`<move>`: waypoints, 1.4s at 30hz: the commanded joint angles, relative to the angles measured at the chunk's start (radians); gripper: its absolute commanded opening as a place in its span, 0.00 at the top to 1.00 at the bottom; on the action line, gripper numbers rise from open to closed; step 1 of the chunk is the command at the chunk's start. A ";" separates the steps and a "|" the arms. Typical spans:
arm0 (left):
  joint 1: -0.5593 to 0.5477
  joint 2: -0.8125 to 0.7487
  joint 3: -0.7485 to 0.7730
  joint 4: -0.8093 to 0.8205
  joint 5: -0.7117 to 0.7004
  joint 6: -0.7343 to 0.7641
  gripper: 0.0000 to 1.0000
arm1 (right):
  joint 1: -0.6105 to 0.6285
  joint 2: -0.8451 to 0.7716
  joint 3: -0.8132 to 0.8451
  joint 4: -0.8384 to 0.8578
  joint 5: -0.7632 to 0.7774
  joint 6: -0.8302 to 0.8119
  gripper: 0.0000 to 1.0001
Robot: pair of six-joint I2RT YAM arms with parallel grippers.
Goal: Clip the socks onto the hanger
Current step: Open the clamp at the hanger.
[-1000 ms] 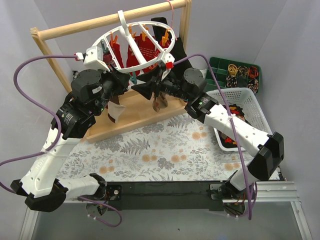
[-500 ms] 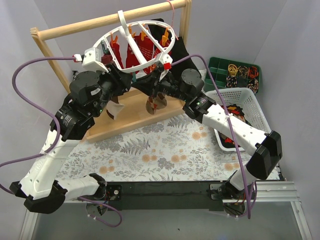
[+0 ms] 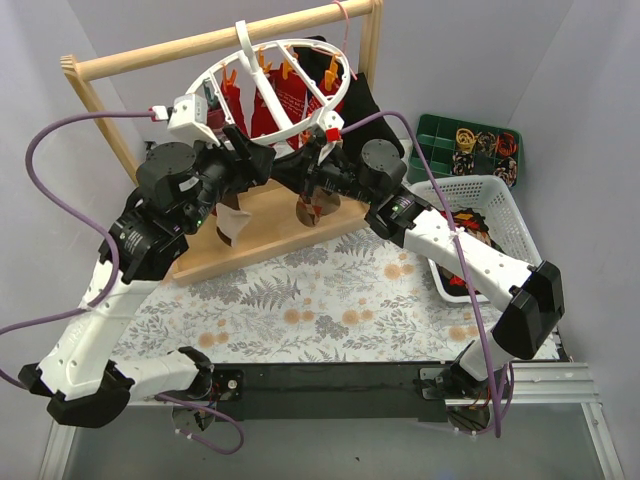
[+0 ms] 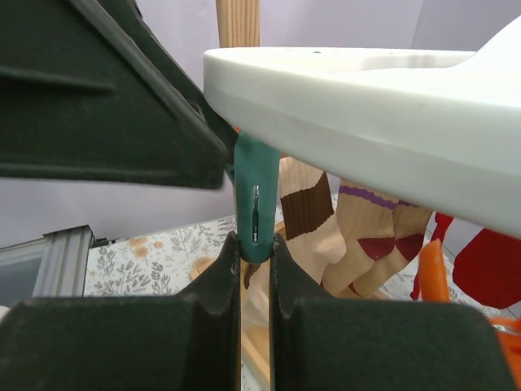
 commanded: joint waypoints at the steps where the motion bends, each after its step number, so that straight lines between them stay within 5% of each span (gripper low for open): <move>1: -0.002 0.022 0.019 0.004 -0.006 0.071 0.42 | 0.002 -0.013 -0.001 0.048 0.006 -0.010 0.99; 17: -0.002 0.031 -0.019 0.133 -0.033 0.182 0.47 | 0.002 -0.003 -0.004 0.046 -0.001 -0.004 0.99; 32: -0.002 0.021 -0.076 0.196 -0.047 0.197 0.84 | 0.002 -0.014 -0.043 0.028 -0.002 -0.005 0.99; 37: -0.002 0.005 -0.124 0.213 -0.049 0.205 1.00 | 0.002 -0.063 -0.105 -0.014 0.015 -0.007 0.68; 42: -0.002 -0.015 -0.193 0.258 -0.049 0.246 1.00 | 0.002 -0.154 -0.170 -0.132 0.015 -0.007 0.42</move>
